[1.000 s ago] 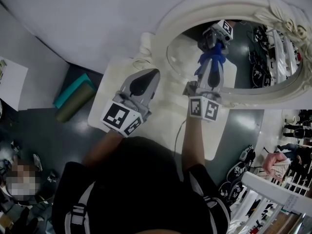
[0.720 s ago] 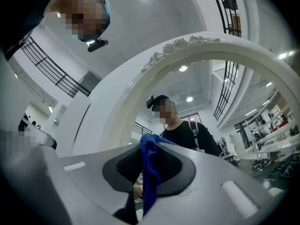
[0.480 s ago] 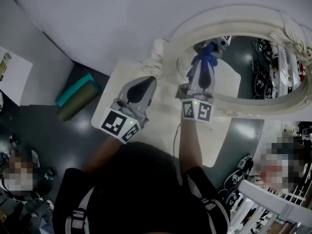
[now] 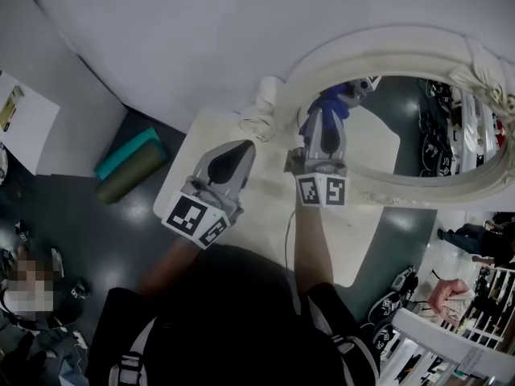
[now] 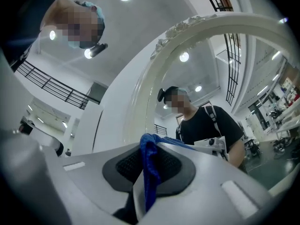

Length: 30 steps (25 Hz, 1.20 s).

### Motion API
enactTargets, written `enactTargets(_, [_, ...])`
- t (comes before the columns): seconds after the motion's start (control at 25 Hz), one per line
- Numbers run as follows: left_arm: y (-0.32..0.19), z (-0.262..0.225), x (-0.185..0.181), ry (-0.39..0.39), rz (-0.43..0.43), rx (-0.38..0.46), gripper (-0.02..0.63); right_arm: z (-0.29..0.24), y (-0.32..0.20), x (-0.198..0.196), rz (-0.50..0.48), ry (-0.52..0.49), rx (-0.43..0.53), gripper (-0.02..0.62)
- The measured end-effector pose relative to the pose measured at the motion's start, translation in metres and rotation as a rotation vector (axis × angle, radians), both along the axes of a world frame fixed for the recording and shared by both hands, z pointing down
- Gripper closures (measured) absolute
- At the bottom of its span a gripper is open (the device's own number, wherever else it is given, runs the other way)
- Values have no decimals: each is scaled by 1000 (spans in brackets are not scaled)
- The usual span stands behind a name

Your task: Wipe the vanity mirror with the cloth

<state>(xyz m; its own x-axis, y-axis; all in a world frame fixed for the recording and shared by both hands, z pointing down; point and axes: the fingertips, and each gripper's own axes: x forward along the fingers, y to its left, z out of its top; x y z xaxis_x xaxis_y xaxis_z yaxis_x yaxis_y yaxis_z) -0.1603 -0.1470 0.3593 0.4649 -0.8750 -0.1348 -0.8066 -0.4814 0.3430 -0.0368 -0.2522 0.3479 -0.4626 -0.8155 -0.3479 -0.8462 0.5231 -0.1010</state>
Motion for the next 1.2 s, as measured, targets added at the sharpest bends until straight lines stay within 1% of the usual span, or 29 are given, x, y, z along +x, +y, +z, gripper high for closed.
enactTargets(0.16, [3,0,-2,0,-17,-1,597,6,-2,-12,-59,-5,-10,552])
enactTargets(0.24, [6,0,-4,-2,-28,-2,597,7,-3,-15,-89,-23,-11,552])
enactTargets(0.4, [12,3,-7,-2,-48,-11,597,9,-2,-23,-181,-71,-20,555])
enactTargets(0.68, [21,-3,-3,-3,-53,-5,597,-5,15,-12,-226,-151,10,551])
enactTargets(0.84, [24,-8,10,-8,-32,10,597,-18,34,1,-230,-191,32,549])
enactTargets(0.96, [25,-14,21,-8,-12,24,597,-27,49,15,-218,-197,47,549])
enactTargets(1.08, [22,-20,28,-5,3,38,597,-31,63,31,-183,-190,49,549])
enactTargets(1.2, [20,-27,40,-2,24,49,597,-35,75,59,-117,-189,43,549])
